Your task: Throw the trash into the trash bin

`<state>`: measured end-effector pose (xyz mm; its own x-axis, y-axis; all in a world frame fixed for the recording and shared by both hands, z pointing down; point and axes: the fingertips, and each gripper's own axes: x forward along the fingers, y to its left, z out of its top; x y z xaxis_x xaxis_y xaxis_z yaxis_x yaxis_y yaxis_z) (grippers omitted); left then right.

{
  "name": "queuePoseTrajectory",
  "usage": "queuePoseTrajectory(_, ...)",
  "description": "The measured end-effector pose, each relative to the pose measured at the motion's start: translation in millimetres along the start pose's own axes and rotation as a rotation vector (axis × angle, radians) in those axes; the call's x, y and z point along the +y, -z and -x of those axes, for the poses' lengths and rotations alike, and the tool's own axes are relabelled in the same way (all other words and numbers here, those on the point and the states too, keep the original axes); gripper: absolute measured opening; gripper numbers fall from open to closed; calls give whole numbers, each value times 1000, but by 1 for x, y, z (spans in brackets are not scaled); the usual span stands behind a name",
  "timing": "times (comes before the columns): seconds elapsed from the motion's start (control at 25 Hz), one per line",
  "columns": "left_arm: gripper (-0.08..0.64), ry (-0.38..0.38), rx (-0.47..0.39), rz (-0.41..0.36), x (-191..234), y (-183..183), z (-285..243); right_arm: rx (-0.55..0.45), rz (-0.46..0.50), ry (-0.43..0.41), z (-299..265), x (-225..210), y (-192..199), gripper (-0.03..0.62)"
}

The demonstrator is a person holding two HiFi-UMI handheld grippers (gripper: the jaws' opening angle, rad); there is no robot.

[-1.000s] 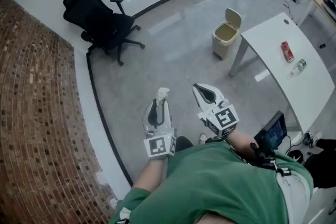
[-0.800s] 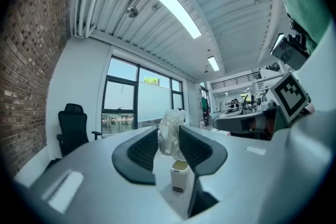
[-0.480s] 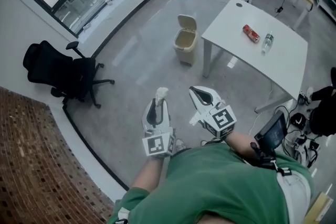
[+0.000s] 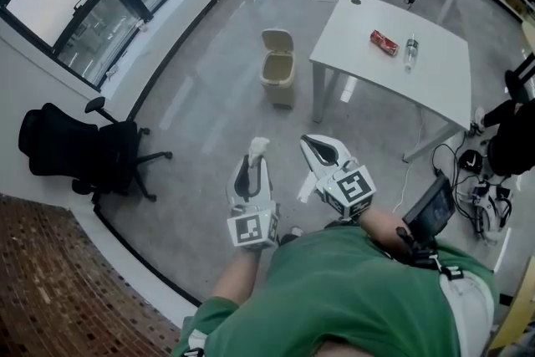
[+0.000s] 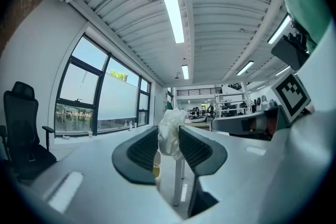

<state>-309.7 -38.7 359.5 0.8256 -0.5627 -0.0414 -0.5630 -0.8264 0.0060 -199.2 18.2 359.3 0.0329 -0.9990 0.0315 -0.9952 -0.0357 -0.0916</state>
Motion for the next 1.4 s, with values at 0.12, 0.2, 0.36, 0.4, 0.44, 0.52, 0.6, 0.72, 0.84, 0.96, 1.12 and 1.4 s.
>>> queuePoseTrajectory(0.12, 133, 25, -1, 7, 17, 1, 3, 16, 1, 40, -6, 11, 6, 3)
queuePoseTrajectory(0.2, 133, 39, 1, 14, 27, 4, 5, 20, -1, 61, -9, 18, 8, 3)
queuePoseTrajectory(0.36, 133, 67, 16, 36, 35, 15, 5, 29, -7, 100, -13, 25, 13, 3)
queuePoseTrajectory(0.4, 133, 74, 20, 43, 36, 17, 5, 34, -6, 107, -13, 26, 14, 3)
queuePoseTrajectory(0.44, 133, 82, 22, 49, 36, 18, 5, 36, -2, 110, -14, 26, 16, 3)
queuePoseTrajectory(0.52, 133, 97, 24, 56, 34, 20, 2, 38, 5, 109, -15, 25, 20, 3)
queuePoseTrajectory(0.6, 133, 105, 27, 60, 34, 22, -3, 48, -2, 125, -17, 21, 21, 3)
queuePoseTrajectory(0.72, 133, 109, 31, 61, 37, 25, -13, 49, -2, 117, -28, 17, 25, 3)
queuePoseTrajectory(0.84, 133, 106, 39, 54, 43, 29, -28, 44, -1, 98, -43, 8, 29, 3)
queuePoseTrajectory(0.96, 133, 99, 44, 47, 49, 31, -48, 40, -5, 89, -60, -5, 29, 3)
queuePoseTrajectory(1.12, 133, 97, 57, 41, 58, 31, -80, 28, -18, 92, -88, -28, 24, 3)
queuePoseTrajectory(1.4, 133, 99, 76, 12, 59, 30, -145, 13, -40, 91, -126, -80, 15, 3)
